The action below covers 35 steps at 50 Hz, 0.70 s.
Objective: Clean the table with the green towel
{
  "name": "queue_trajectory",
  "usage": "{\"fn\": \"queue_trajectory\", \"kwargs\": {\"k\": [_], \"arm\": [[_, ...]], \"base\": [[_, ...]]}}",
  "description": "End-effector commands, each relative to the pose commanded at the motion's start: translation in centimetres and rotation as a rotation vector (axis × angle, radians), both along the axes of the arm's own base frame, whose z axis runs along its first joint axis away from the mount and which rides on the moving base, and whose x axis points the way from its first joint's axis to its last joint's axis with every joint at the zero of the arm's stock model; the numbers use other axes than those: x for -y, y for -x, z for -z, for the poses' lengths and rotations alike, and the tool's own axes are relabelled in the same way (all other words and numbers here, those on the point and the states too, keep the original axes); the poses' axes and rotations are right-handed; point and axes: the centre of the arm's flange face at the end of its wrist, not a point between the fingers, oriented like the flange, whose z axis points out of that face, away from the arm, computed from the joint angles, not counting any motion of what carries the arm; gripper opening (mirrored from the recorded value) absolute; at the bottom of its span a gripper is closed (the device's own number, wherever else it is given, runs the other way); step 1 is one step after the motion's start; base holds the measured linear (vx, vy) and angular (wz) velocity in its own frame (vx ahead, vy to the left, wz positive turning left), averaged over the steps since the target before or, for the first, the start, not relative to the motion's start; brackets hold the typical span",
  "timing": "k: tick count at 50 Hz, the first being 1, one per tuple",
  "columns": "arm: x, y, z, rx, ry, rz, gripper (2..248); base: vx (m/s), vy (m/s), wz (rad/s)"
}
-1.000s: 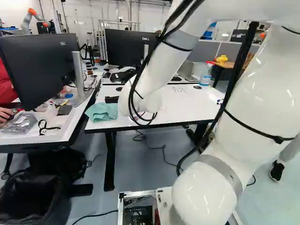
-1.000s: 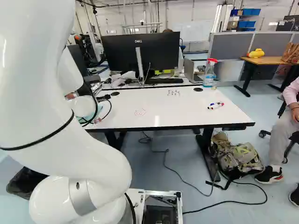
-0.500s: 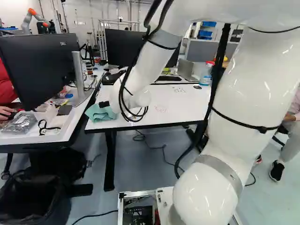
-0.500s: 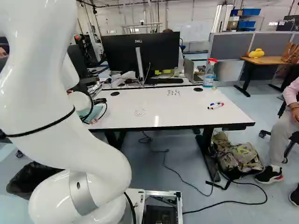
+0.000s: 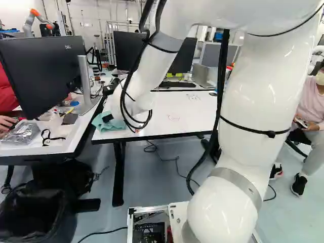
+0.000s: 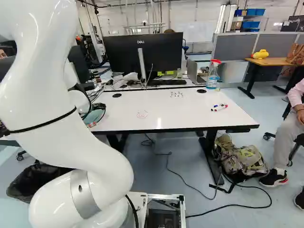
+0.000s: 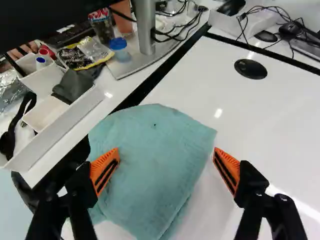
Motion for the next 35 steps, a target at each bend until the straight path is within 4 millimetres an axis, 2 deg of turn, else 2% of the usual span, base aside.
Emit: {"fn": "queue_trajectory", "kwargs": {"k": [18,19,24,25,29,30,34,35], "arm": [[0.11,0.16,0.22,-0.027,0.019,0.0,247],[0.11,0.16,0.22,-0.027,0.019,0.0,224],[0.11,0.16,0.22,-0.027,0.019,0.0,224],[0.11,0.16,0.22,-0.027,0.019,0.0,190],[0.11,0.16,0.22,-0.027,0.019,0.0,190],[0.11,0.16,0.22,-0.027,0.019,0.0,159],[0.11,0.16,0.22,-0.027,0.019,0.0,159],[0.11,0.16,0.22,-0.027,0.019,0.0,129]], "base": [[0.0,0.0,0.0],[0.0,0.0,0.0],[0.0,0.0,0.0],[0.0,0.0,0.0],[0.0,0.0,0.0],[0.0,0.0,0.0],[0.0,0.0,0.0],[0.0,0.0,0.0]]}}
